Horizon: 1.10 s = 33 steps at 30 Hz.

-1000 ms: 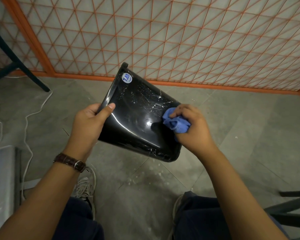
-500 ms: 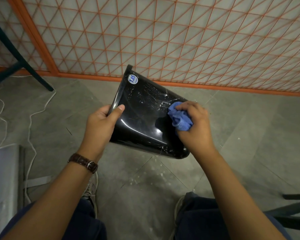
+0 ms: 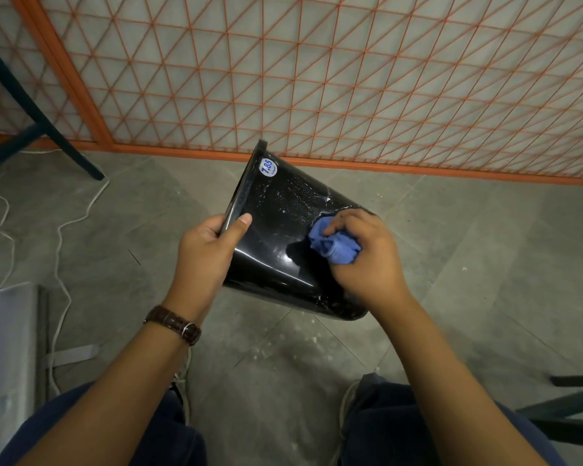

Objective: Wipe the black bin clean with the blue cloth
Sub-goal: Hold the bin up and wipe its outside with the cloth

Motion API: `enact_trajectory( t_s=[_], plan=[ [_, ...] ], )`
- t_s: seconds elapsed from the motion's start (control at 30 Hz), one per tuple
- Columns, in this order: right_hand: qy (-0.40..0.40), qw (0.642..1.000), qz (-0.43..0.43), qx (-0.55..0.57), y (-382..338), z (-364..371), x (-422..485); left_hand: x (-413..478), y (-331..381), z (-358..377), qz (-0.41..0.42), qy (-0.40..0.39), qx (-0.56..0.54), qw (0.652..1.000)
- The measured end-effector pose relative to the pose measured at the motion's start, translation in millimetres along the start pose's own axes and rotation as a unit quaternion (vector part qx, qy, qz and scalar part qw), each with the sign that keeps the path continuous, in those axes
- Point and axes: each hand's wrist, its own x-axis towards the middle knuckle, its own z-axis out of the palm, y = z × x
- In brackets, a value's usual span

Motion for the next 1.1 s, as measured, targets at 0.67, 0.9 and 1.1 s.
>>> enact_trajectory(
  t_s=[0.67, 0.9, 1.1],
  plan=[
    [0.01, 1.0, 0.005, 0.022, 1.8, 5.6, -0.8, -3.2, -2.0, 5.2, 0.016, -0.031, 0.02, 0.999],
    [-0.011, 1.0, -0.021, 0.009, -8.0, 15.5, -6.9, -0.4, -6.9, 5.8, 0.01, -0.032, 0.003, 0.999],
    [0.055, 0.998, 0.015, 0.001, -3.5, 14.6, -0.8, -6.4, -5.1, 12.3, -0.005, -0.053, 0.015, 0.998]
  ],
)
